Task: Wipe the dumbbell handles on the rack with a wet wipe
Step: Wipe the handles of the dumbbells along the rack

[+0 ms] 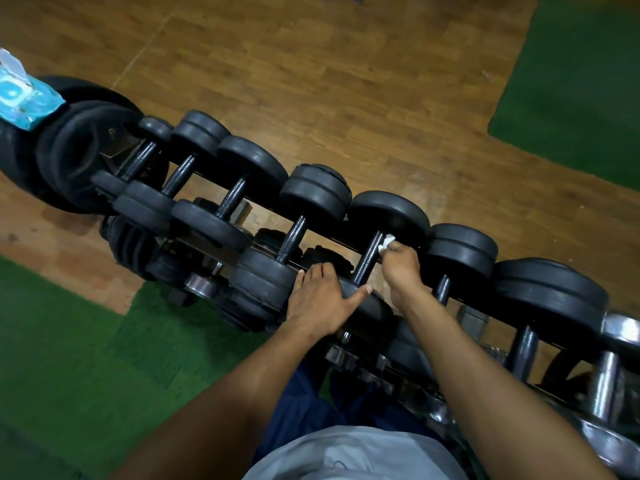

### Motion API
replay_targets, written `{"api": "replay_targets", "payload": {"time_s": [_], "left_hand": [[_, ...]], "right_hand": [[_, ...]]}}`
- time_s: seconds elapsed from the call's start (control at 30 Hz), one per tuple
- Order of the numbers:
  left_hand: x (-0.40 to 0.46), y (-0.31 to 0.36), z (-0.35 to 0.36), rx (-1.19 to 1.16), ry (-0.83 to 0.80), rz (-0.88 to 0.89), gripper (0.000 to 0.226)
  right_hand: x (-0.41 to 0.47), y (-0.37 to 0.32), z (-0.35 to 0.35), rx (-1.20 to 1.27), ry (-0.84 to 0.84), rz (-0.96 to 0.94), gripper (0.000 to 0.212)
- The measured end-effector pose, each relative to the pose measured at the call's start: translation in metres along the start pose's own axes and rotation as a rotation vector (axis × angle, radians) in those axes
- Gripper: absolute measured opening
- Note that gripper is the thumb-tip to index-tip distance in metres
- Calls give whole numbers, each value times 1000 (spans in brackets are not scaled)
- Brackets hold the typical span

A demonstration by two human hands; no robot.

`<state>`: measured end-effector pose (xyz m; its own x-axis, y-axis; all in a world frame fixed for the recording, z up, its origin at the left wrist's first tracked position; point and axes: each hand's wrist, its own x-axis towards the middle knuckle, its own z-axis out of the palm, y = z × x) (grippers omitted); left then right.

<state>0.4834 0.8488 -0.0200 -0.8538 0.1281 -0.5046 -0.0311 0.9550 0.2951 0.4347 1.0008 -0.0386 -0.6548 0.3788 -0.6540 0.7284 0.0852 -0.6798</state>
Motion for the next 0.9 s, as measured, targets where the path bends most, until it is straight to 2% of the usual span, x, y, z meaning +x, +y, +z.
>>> {"api": "replay_targets", "payload": {"time_s": [0.13, 0.4, 0.5, 0.67, 0.73, 0.9], "left_hand": [[0, -1, 0, 11, -8, -6, 102], [1, -1, 0, 14, -9, -5, 107], [0, -1, -1, 18, -14, -2, 106], [-1, -1, -3, 18, -25, 1, 101], [-1, -1, -3, 22, -24, 3, 101], [0, -1, -1, 36, -14, -5, 103]], "right_hand": [[17, -11, -1, 76, -42, 116, 22], [-2, 10, -16, -108, -307, 241, 31], [2, 12, -16, -87, -299, 237, 30], [7, 14, -7, 186, -190, 273, 34], [8, 21, -6, 112, -195, 244, 35], [7, 35, -17, -274, -399, 150, 24]]}}
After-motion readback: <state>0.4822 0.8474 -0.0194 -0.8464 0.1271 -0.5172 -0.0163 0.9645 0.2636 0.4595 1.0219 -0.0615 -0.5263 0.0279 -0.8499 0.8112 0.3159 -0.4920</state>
